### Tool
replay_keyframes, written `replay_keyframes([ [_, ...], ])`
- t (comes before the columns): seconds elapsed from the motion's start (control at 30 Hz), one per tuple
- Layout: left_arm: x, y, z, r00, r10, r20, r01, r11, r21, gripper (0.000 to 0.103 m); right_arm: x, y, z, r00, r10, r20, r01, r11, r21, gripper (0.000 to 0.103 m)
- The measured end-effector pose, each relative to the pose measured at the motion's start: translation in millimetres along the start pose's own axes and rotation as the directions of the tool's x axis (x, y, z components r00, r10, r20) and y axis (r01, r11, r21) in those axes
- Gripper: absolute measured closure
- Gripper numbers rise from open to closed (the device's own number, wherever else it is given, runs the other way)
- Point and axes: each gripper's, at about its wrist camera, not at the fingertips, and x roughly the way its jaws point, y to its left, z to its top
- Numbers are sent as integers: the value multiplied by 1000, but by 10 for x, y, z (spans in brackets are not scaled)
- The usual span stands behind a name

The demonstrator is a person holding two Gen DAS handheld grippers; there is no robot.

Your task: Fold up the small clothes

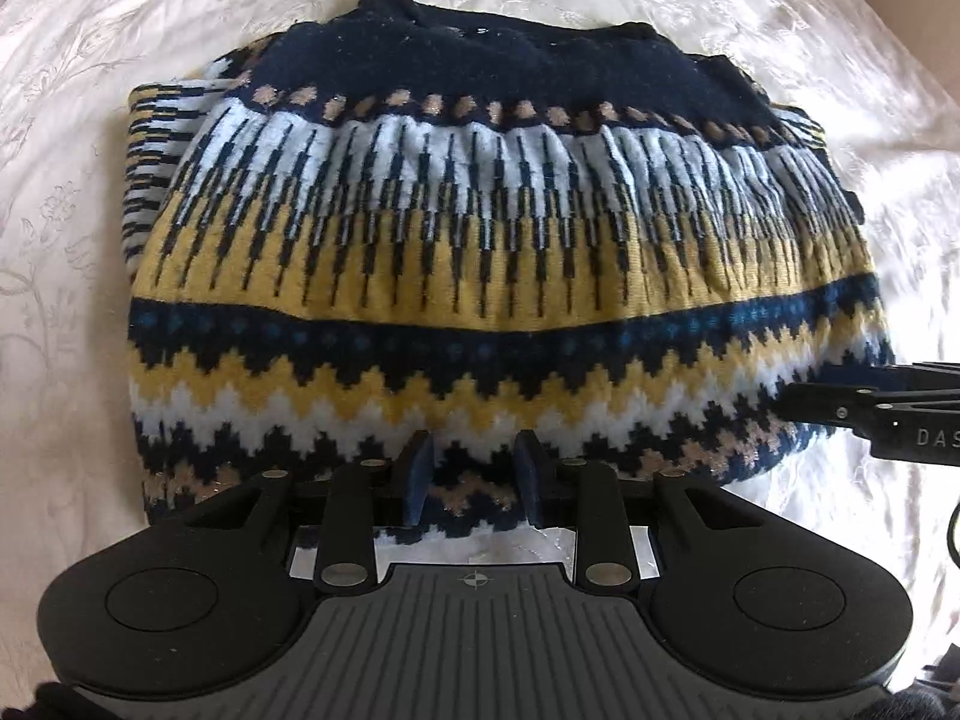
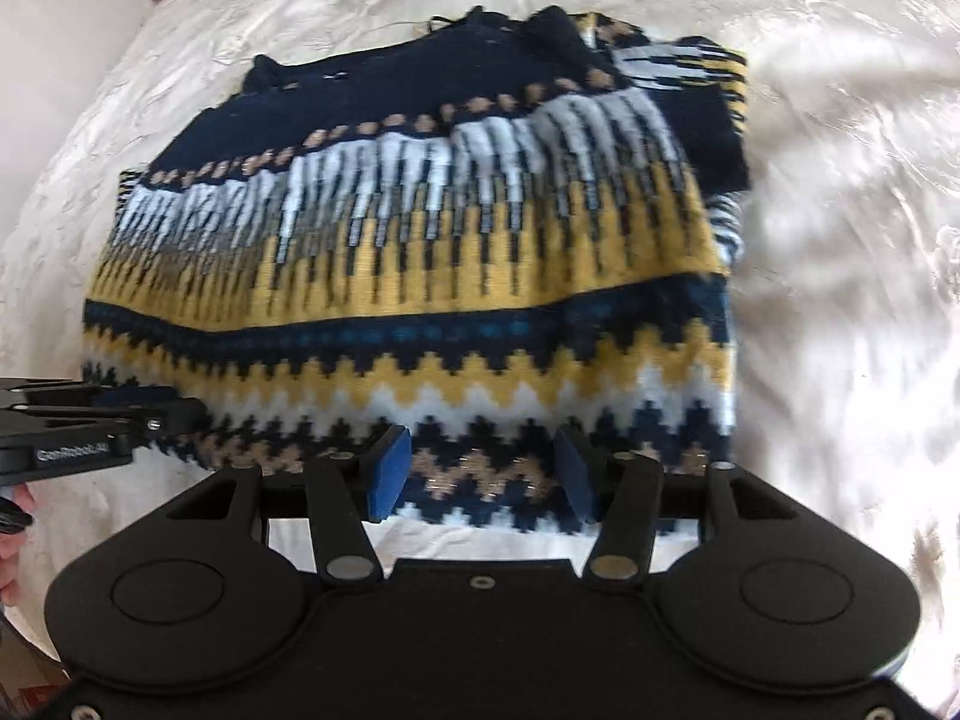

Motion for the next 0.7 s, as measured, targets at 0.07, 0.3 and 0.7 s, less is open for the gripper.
replay_keyframes([
  [0.07, -1, 9, -1, 1000, 10, 0, -10, 1000, 10, 74, -13, 12, 3, 1000, -12, -2, 11, 1000, -10, 44],
  [0.3, -6, -82, -19, 1000, 28, 8, -28, 1000, 8, 73, 37, 85, -2, 999, -48, -5, 48, 998, -28, 44],
  [0.7, -47, 75, -144, 999, 45, 4, -45, 999, 6, 73, -49, 63, -28, 992, -123, -12, 123, 992, 14, 43],
])
